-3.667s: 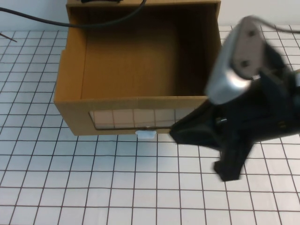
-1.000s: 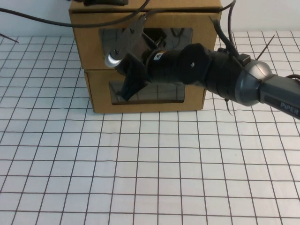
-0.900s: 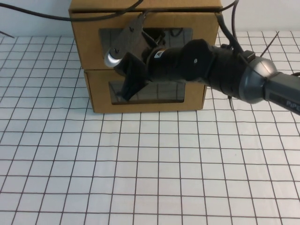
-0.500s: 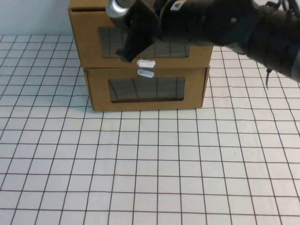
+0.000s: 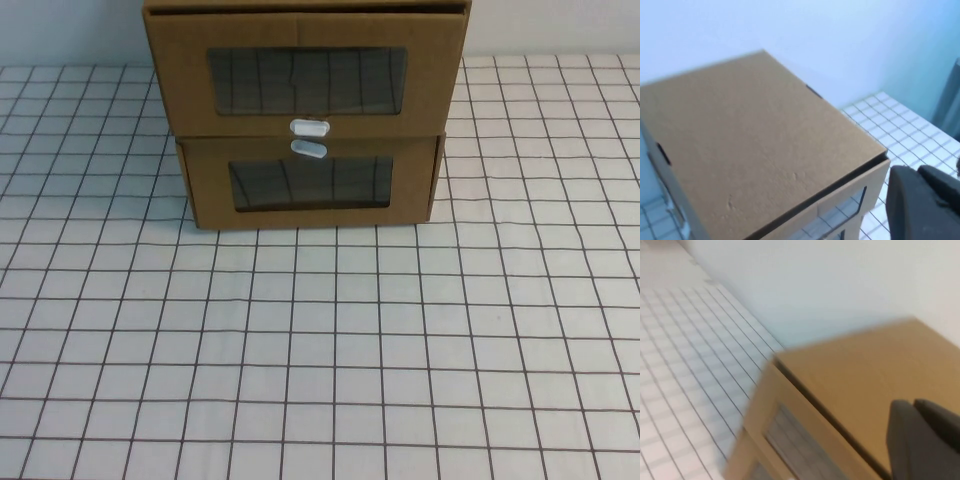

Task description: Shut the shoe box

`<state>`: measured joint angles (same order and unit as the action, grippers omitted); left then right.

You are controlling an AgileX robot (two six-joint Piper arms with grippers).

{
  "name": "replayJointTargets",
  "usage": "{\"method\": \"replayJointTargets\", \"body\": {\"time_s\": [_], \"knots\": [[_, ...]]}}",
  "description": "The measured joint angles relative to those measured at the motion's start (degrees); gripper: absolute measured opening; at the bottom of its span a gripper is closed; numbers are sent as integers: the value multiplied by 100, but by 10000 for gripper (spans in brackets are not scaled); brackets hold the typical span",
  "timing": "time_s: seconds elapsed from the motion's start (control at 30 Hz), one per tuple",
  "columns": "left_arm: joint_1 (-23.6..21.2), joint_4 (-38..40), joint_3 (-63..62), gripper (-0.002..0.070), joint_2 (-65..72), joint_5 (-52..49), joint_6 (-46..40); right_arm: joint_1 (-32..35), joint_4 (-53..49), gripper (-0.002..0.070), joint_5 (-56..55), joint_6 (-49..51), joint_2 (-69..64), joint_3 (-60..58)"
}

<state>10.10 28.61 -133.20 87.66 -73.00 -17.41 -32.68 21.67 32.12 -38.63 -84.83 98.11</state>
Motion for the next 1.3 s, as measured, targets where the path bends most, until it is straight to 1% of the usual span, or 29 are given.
{"method": "replayJointTargets", "body": {"time_s": [0.1,0.2,0.3,0.37,0.47,0.57,0.8,1.0,1.13,1.3], "knots": [[0,-167,283,-5,-566,0,5,431,-802,-13,599,1120,281,0],[0,-503,912,-5,-1200,0,5,827,-1213,-13,1332,1669,583,0],[0,-875,1879,-5,-1846,-12,5,1076,-1312,-13,1760,1861,1026,-70],[0,-1098,2581,-5,-2288,-12,5,1120,-1327,-13,1868,1916,1351,-209],[0,-1216,3447,-5,-2876,162,12,1132,-1316,-13,1881,2082,1896,-546],[0,-1255,4314,-5,-3438,379,64,1140,-1308,-14,1881,2194,2485,-1134],[0,-1238,5955,-5,-4867,477,441,1140,-1308,-14,1858,2590,4217,-3070],[0,-787,7284,-5,-6150,604,730,1145,-1280,-14,1807,2683,5718,-4562],[0,-520,7920,-5,-6708,895,791,1154,-1289,-14,1750,2683,6446,-5135],[0,-349,8352,-5,-6868,1122,931,1154,-1277,-14,1710,2683,6853,-5457]]}}
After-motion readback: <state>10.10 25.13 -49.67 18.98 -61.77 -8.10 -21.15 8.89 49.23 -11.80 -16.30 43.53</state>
